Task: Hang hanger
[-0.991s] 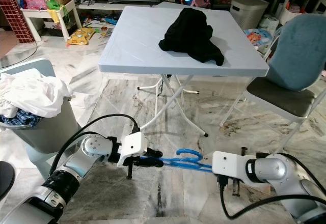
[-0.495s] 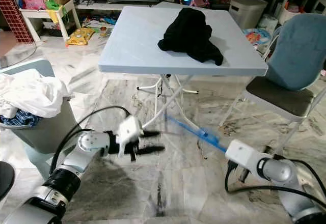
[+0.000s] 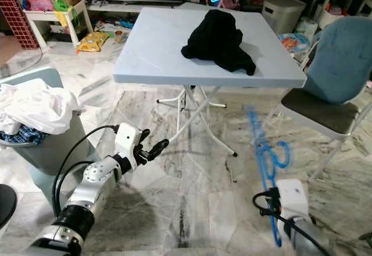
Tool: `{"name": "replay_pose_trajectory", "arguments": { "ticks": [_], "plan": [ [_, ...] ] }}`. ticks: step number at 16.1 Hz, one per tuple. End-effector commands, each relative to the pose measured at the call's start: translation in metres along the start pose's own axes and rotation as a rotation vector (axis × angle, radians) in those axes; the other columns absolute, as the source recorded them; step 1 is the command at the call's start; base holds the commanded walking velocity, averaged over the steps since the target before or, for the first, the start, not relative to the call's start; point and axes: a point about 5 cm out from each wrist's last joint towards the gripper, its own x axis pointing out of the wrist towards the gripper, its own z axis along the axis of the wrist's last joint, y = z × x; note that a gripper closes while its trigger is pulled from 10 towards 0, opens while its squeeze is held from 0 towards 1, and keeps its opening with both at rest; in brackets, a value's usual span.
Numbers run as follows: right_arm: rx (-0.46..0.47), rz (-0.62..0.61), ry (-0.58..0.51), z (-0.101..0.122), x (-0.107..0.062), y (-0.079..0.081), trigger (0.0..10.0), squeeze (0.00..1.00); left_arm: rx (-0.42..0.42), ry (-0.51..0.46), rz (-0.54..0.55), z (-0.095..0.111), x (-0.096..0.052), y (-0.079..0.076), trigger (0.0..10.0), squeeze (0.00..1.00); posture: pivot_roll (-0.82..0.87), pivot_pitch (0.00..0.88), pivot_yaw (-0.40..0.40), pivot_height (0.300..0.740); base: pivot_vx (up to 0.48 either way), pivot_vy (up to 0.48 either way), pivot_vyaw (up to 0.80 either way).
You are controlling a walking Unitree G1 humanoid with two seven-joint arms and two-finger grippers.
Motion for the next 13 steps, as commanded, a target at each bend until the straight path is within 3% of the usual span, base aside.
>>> {"name": "replay_pose_trajectory", "arguments": {
  "ticks": [1, 2, 3, 4, 6, 13],
  "plan": [
    [0.086, -0.079, -0.038, 0.003, -0.01, -0.001, 0.0, 0.0, -0.017, -0.003, 0.036, 0.0, 0.0, 0.0, 10.0, 1.0, -0.02, 0.0, -0.045, 0.74, 0.0, 0.0, 0.0],
    [0.132, -0.106, -0.056, 0.002, -0.016, 0.005, 3.9, 0.0, -0.027, 0.003, 0.049, -0.001, 0.0, -0.001, 10.0, 1.0, -0.03, 0.0, -0.036, 0.74, 0.0, 0.0, 0.0],
    [0.173, -0.091, -0.093, 0.005, -0.019, 0.017, 10.0, 0.0, -0.042, 0.017, 0.026, -0.004, 0.001, -0.005, 10.0, 1.0, -0.04, 0.0, -0.033, 0.74, 0.0, 0.0, 0.0],
    [0.185, -0.096, -0.12, 0.008, -0.021, 0.022, 10.0, 0.0, -0.046, 0.018, 0.012, -0.003, 0.002, -0.007, 10.0, 0.0, -0.04, 0.0, -0.029, 0.74, 0.0, 0.0, 0.0],
    [0.243, -0.133, -0.106, 0.008, -0.019, 0.027, 10.0, 0.0, -0.074, 0.012, 0.003, 0.0, 0.005, -0.009, 10.0, 0.0, -0.04, 0.0, -0.024, 0.74, 0.0, 0.0, -0.32],
    [0.225, -0.132, -0.121, 0.02, -0.014, 0.035, 10.0, 0.0, -0.099, 0.03, 0.003, 0.0, 0.005, -0.007, 10.0, 0.0, -0.03, 0.0, -0.033, 0.74, 0.0, 0.0, -0.8]
  ]
}}
